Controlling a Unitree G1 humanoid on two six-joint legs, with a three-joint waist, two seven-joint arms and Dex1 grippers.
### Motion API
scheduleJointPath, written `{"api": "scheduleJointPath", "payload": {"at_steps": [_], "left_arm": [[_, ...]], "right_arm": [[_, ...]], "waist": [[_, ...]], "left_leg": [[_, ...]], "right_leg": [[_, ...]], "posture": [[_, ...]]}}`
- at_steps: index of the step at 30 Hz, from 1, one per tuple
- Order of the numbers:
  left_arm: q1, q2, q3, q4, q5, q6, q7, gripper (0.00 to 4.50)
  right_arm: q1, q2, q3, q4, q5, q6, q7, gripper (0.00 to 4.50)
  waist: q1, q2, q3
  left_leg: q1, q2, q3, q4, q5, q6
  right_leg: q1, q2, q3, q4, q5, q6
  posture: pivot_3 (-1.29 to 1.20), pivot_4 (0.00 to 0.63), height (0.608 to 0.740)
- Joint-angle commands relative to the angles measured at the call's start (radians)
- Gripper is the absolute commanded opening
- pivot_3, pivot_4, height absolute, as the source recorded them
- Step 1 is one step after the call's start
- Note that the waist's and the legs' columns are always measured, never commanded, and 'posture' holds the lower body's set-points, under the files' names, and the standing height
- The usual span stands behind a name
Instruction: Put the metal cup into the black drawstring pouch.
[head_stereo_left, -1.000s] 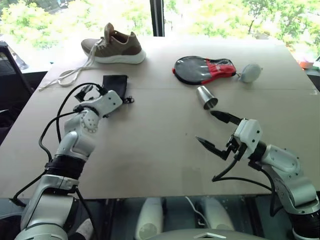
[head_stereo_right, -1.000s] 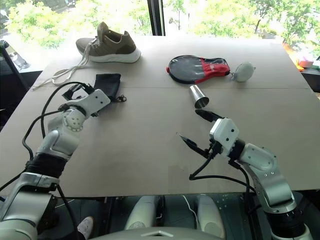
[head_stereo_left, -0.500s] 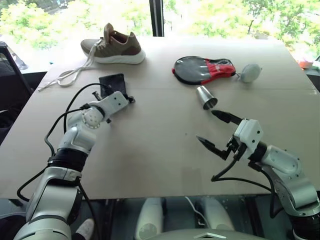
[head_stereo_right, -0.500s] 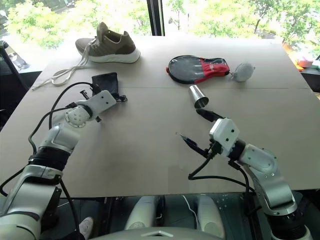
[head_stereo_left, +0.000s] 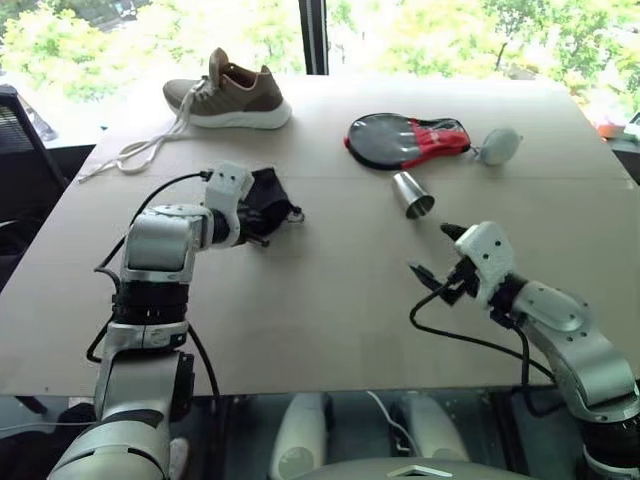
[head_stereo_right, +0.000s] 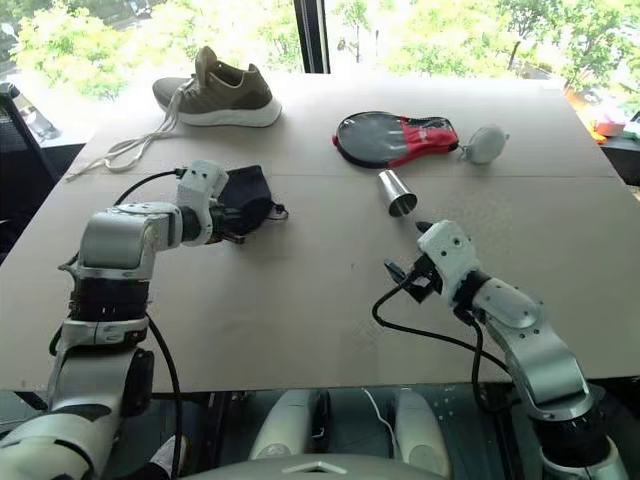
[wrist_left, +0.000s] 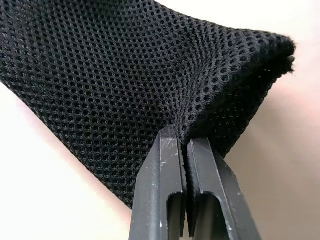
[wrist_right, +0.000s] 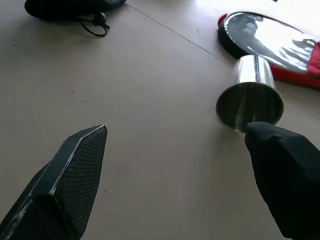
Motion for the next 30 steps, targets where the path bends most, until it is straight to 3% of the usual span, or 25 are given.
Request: {"api": "scheduleJointPath", "payload": {"at_steps": [1,6,16,30], "left_arm": [[-0.023,-0.057,0.038,-0.115,-0.021,0.133,0.09,0.05],[-0.028,-0.152,0.07,-0.163,-0.034,0.205,0.188,0.05],[-0.046,-0.155,0.085,-0.112,-0.048,0.175,0.273,0.05],[-0.048,-0.122,0.086,-0.107,-0.081,0.149,0.308,0.05]], "right_arm": [[-0.032,0.023,-0.043,-0.034,0.05,0.091,-0.039,4.5],[-0.091,0.118,-0.08,0.056,0.079,0.188,-0.129,4.5],[-0.346,0.361,-0.157,0.398,0.074,0.137,-0.305,4.5],[-0.475,0.436,-0.152,0.599,0.039,0.006,-0.342,4.5]], "waist": [[-0.001,0.0,0.0],[-0.001,0.0,0.0],[-0.023,0.0,0.0],[-0.026,0.0,0.0]], "left_leg": [[0.0,0.0,0.0,0.0,0.0,0.0],[0.0,0.0,0.0,0.0,-0.002,0.003],[0.0,0.0,0.002,-0.001,0.0,-0.001],[-0.001,0.0,0.004,-0.002,0.0,-0.001]], "right_leg": [[0.0,0.0,0.001,0.0,0.0,0.0],[0.0,0.0,0.001,0.001,0.0,0.0],[-0.004,0.0,0.004,0.003,0.0,0.0],[-0.006,-0.001,0.005,0.003,0.0,0.0]], "posture": [[0.0,0.15,0.74],[0.0,0.15,0.74],[0.0,0.15,0.74],[0.0,0.15,0.74]]}}
